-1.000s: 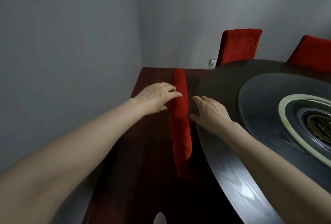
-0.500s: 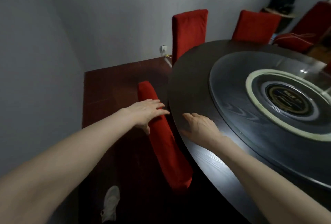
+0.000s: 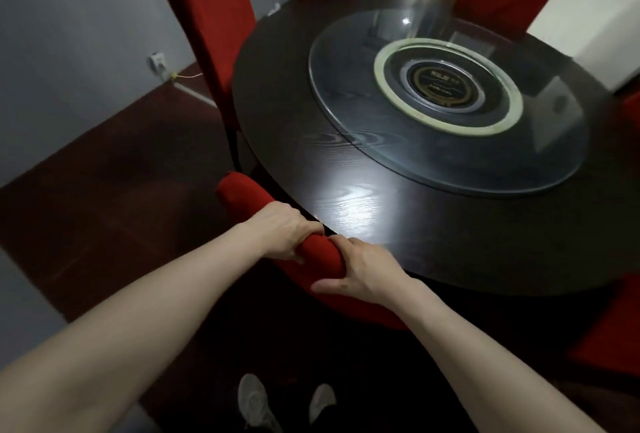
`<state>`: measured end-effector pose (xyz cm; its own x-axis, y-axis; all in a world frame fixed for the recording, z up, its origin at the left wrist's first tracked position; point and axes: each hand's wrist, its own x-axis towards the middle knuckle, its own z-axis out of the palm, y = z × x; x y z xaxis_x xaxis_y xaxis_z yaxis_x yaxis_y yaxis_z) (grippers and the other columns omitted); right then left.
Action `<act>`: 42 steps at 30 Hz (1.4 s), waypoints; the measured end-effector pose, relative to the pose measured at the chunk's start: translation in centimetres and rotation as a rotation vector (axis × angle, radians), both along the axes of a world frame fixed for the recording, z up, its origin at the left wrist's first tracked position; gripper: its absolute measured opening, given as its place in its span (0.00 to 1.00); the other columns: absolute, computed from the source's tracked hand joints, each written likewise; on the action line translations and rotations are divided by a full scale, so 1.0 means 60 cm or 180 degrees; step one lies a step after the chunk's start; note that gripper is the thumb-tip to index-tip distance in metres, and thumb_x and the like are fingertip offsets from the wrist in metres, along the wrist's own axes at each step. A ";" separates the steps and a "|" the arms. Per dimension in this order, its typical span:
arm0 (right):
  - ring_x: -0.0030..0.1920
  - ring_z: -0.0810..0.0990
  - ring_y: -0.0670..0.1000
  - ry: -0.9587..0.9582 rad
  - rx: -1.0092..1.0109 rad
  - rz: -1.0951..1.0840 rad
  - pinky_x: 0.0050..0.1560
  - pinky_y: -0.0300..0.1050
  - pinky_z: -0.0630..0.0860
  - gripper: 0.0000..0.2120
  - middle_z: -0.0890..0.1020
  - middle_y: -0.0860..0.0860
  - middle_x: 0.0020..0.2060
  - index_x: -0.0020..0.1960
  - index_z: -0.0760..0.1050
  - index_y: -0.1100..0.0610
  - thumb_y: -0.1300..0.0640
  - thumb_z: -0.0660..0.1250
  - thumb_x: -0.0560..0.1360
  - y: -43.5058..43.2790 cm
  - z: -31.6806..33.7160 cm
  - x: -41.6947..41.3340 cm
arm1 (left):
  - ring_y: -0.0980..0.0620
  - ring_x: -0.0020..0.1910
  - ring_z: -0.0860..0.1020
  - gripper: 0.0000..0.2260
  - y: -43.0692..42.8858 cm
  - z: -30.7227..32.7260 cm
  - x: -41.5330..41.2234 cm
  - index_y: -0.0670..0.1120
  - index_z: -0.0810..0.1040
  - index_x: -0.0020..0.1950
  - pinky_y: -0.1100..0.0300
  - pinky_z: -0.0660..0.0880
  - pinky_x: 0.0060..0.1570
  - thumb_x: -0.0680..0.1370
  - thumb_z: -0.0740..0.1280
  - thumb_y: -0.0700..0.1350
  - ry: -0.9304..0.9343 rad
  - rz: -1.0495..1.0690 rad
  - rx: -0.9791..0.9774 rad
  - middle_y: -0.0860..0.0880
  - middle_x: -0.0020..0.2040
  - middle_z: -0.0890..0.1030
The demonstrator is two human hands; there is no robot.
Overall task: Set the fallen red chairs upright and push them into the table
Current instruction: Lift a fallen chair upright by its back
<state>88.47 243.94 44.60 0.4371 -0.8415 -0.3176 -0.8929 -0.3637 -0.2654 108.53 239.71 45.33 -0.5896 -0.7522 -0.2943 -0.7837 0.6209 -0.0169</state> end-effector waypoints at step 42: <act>0.59 0.78 0.57 0.0067 -0.0004 -0.0063 0.56 0.51 0.74 0.22 0.82 0.53 0.57 0.63 0.73 0.44 0.33 0.58 0.76 -0.010 0.076 -0.017 | 0.48 0.55 0.79 0.17 0.010 0.069 0.016 0.54 0.77 0.62 0.54 0.74 0.54 0.80 0.58 0.60 0.0752 -0.0071 0.0012 0.49 0.54 0.83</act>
